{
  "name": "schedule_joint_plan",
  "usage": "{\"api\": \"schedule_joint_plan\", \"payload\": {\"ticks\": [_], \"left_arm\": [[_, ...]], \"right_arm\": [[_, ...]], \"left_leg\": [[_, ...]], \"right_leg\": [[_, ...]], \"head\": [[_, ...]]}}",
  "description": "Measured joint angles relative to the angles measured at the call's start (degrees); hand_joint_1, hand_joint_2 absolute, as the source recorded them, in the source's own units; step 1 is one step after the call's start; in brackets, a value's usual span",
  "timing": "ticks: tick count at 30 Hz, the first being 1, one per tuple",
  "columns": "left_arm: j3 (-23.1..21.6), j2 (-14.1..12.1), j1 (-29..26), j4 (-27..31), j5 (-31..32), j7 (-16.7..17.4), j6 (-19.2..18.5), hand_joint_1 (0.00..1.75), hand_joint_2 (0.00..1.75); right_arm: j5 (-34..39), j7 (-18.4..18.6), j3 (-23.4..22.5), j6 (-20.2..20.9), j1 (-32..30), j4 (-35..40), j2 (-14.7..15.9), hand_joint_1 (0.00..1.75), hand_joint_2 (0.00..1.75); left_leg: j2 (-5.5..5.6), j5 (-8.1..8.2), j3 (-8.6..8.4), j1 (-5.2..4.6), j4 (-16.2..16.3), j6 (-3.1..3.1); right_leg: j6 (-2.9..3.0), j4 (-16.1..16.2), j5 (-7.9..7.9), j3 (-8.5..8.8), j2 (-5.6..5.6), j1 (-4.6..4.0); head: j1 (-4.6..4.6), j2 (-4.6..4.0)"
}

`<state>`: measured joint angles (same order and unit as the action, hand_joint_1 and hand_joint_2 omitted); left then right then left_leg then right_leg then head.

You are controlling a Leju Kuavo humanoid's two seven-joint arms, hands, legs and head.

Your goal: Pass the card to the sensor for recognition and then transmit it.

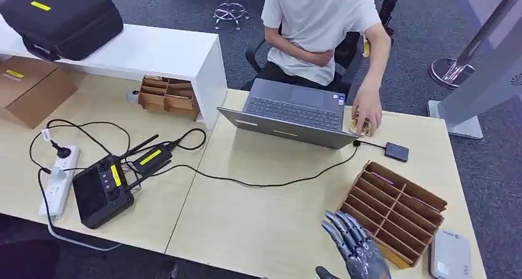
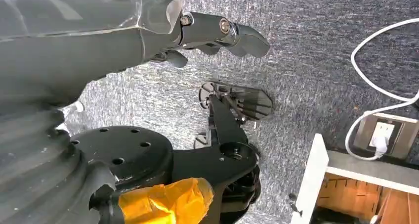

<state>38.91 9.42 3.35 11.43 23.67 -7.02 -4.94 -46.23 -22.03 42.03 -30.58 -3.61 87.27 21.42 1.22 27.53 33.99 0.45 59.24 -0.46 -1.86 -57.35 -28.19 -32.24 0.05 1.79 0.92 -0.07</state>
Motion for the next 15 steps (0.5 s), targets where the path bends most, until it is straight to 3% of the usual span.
{"api": "schedule_joint_plan", "payload": {"ticks": [9, 15], "left_arm": [[0.0, 0.0, 0.1, 0.0, 0.5, 0.5, -0.2, 0.00, 1.75], [0.0, 0.0, 0.5, 0.0, 1.3, 1.1, -0.4, 0.00, 1.75]], "right_arm": [[-0.3, 0.1, 0.2, -0.2, 1.3, -2.7, -1.4, 0.00, 1.75], [-2.5, 1.8, -0.9, -2.9, 3.7, -7.3, -2.2, 0.00, 1.75]], "left_leg": [[-0.01, -0.01, 0.00, 0.01, 0.0, -0.01], [0.00, -0.02, -0.01, 0.00, 0.0, -0.01]], "right_leg": [[0.00, 0.0, 0.00, 0.00, 0.01, 0.00], [0.01, 0.0, 0.02, 0.01, 0.00, 0.00]], "head": [[0.00, 0.00], [0.00, 0.00]]}}
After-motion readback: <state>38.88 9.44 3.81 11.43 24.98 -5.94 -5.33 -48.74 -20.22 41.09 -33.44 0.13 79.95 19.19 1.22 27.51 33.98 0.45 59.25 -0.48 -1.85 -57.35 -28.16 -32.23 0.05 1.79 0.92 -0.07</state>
